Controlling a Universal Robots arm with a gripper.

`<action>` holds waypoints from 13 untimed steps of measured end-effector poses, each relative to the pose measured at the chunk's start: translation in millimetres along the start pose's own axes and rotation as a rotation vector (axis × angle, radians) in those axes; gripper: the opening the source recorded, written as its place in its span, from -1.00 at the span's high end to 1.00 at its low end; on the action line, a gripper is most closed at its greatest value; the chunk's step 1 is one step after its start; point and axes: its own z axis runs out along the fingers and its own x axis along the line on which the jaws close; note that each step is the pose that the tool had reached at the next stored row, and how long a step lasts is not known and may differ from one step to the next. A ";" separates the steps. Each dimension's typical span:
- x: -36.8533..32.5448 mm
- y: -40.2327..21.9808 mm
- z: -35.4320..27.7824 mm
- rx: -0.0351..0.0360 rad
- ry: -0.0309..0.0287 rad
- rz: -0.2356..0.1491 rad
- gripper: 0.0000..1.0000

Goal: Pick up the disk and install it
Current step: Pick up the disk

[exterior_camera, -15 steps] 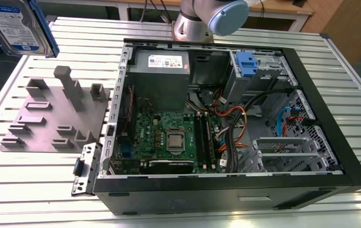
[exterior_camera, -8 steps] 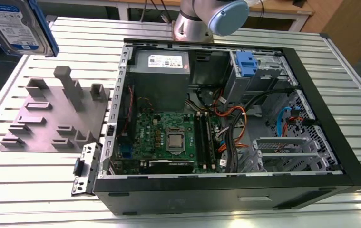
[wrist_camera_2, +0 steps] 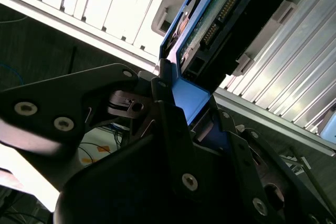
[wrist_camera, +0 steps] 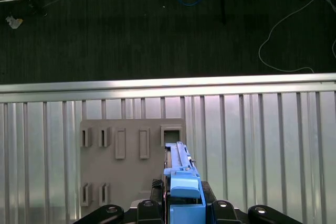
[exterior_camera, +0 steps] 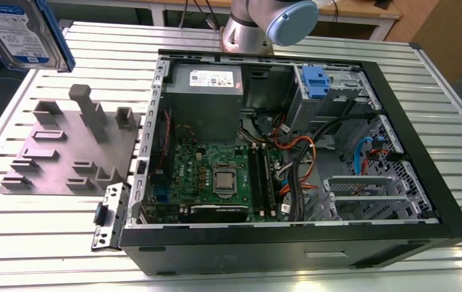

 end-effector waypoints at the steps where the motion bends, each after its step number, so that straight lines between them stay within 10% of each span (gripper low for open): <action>1: 0.0 0.0 -0.2 0.0000 0.0000 0.000 0.26; 13: -0.1 0.0 -3.2 0.0001 -0.0001 0.000 0.26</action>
